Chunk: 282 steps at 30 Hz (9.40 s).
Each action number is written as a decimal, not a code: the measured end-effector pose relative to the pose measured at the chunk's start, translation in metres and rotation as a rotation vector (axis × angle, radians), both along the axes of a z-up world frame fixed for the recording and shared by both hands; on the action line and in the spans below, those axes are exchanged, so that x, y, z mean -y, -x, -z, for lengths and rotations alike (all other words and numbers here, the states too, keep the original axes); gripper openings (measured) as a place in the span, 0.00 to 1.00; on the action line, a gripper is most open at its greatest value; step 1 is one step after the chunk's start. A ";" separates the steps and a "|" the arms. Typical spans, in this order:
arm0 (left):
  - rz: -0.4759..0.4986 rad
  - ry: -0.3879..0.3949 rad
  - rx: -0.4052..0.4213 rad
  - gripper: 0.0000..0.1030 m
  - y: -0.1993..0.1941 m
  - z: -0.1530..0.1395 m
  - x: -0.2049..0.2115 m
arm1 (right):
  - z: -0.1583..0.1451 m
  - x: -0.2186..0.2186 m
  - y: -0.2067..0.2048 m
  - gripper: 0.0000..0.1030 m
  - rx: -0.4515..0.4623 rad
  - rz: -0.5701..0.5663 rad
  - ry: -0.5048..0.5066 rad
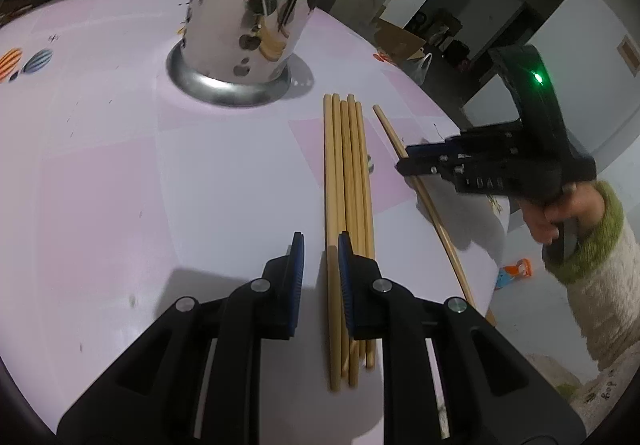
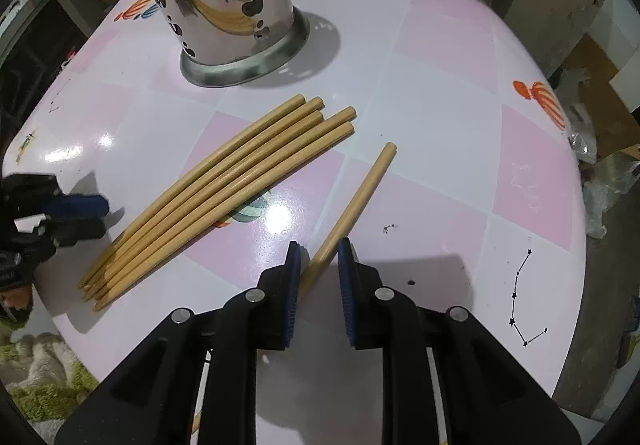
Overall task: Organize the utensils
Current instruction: 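Pull one chopstick away from the bundle with the right tool, then grasp a single chopstick from the bundle with the left tool, then lift the held chopsticks upright off the table with both tools, then carry the chopsticks over the steel holder with both tools, then lower the right tool's chopstick into the holder while the left tool lowers its chopstick beside it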
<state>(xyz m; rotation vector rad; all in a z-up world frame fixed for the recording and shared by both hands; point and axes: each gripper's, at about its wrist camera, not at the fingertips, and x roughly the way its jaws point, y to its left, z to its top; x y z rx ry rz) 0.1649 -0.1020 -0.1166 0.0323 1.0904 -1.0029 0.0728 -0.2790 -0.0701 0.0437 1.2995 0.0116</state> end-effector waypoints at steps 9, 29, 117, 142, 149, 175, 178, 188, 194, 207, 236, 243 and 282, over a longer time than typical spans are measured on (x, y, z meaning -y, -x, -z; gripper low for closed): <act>0.076 -0.084 0.036 0.15 -0.021 0.000 0.043 | 0.006 0.017 0.011 0.15 0.069 0.042 -0.094; 0.043 -0.228 0.135 0.16 -0.032 -0.002 0.062 | 0.014 0.047 0.021 0.15 0.128 0.057 -0.218; -0.171 0.103 0.345 0.05 -0.028 -0.130 -0.036 | -0.063 0.059 0.013 0.07 0.332 0.254 -0.187; -0.234 0.369 0.443 0.05 -0.023 -0.215 -0.058 | -0.168 0.056 0.018 0.07 0.667 0.218 -0.240; -0.250 0.478 0.480 0.05 -0.034 -0.242 -0.059 | -0.204 0.049 0.000 0.07 0.784 0.173 -0.287; -0.304 0.696 0.528 0.05 -0.135 -0.289 0.000 | -0.256 0.064 -0.124 0.07 0.993 0.156 -0.489; -0.312 0.714 0.514 0.05 -0.146 -0.280 0.001 | -0.251 0.069 -0.133 0.07 1.004 0.172 -0.526; -0.338 0.748 0.477 0.05 -0.164 -0.249 -0.001 | -0.227 0.072 -0.159 0.07 1.006 0.189 -0.630; -0.344 0.753 0.465 0.05 -0.171 -0.238 -0.003 | -0.206 0.070 -0.173 0.07 0.983 0.198 -0.652; -0.342 0.738 0.441 0.05 -0.179 -0.207 -0.003 | -0.167 0.051 -0.177 0.07 0.965 0.126 -0.569; -0.332 0.753 0.436 0.05 -0.170 -0.204 -0.010 | -0.128 0.010 -0.137 0.07 0.899 -0.043 -0.328; -0.329 0.765 0.434 0.05 -0.169 -0.207 -0.011 | -0.121 0.010 -0.126 0.07 0.873 -0.060 -0.309; -0.195 0.743 0.496 0.05 -0.177 -0.189 0.023 | -0.119 0.012 -0.115 0.08 0.787 -0.083 -0.288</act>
